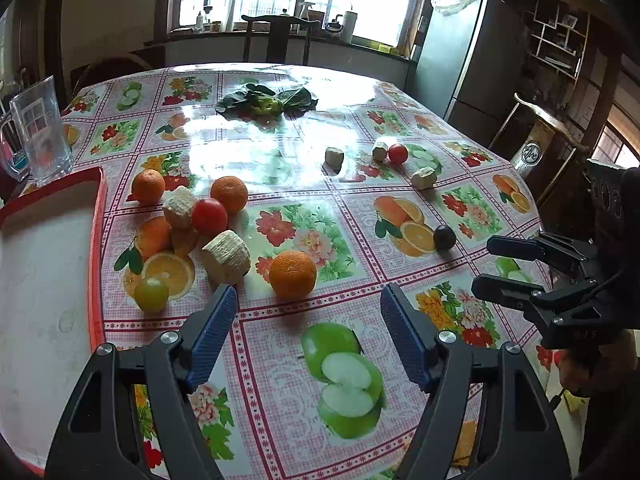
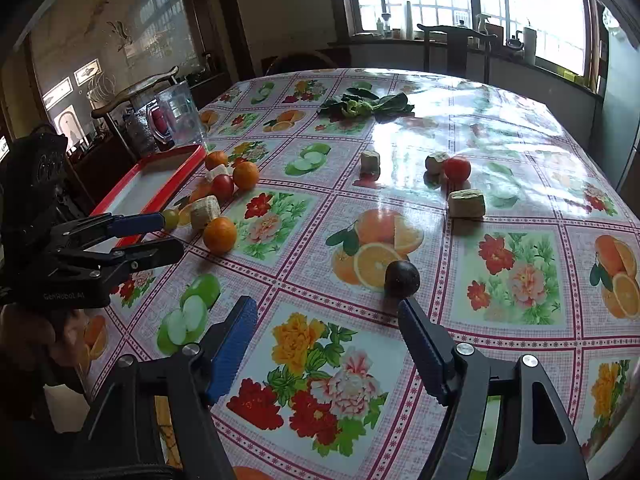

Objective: Organize fruits
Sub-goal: 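Reach both grippers toward the fruits, left to an orange, right to the dark plum, then grasp the orange with the left gripper while the right gripper grasps the dark plum, then lower both fruits into the tray and open both grippers, then grasp the green lime with the left gripper while the right grasps the corn piece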

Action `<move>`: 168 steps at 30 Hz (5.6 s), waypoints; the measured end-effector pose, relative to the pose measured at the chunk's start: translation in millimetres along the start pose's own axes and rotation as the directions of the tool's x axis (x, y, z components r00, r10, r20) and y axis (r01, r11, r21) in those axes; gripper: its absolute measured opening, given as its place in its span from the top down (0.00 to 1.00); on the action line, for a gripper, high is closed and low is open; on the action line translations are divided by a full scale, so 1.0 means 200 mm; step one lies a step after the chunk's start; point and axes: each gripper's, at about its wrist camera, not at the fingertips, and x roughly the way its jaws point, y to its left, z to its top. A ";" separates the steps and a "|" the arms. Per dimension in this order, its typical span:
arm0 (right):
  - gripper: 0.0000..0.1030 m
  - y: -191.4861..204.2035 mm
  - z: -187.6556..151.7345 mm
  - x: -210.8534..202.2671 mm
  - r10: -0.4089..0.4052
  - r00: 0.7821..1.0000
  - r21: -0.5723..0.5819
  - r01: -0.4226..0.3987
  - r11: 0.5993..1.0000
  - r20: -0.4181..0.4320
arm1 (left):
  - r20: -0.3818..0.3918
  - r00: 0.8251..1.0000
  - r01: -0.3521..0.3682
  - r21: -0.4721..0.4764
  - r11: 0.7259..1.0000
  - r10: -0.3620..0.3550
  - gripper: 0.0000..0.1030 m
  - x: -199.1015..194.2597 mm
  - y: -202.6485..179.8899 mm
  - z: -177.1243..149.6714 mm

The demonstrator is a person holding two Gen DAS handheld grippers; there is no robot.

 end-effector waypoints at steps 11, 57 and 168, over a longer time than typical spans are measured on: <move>0.44 -0.17 0.07 0.22 -0.030 0.998 0.062 0.033 0.998 -0.053 | -0.091 0.996 -0.002 -0.006 1.000 0.001 0.47 0.25 0.02 0.05; 0.77 0.50 0.05 0.08 0.141 0.990 -0.052 -0.141 0.989 -0.018 | 0.040 0.999 0.011 -0.094 0.995 -0.007 0.70 -0.35 0.30 -0.22; 0.61 0.48 -0.04 0.12 0.169 0.986 0.025 -0.169 0.985 -0.004 | -0.003 0.999 -0.040 -0.053 0.998 0.039 0.59 -0.37 0.36 -0.17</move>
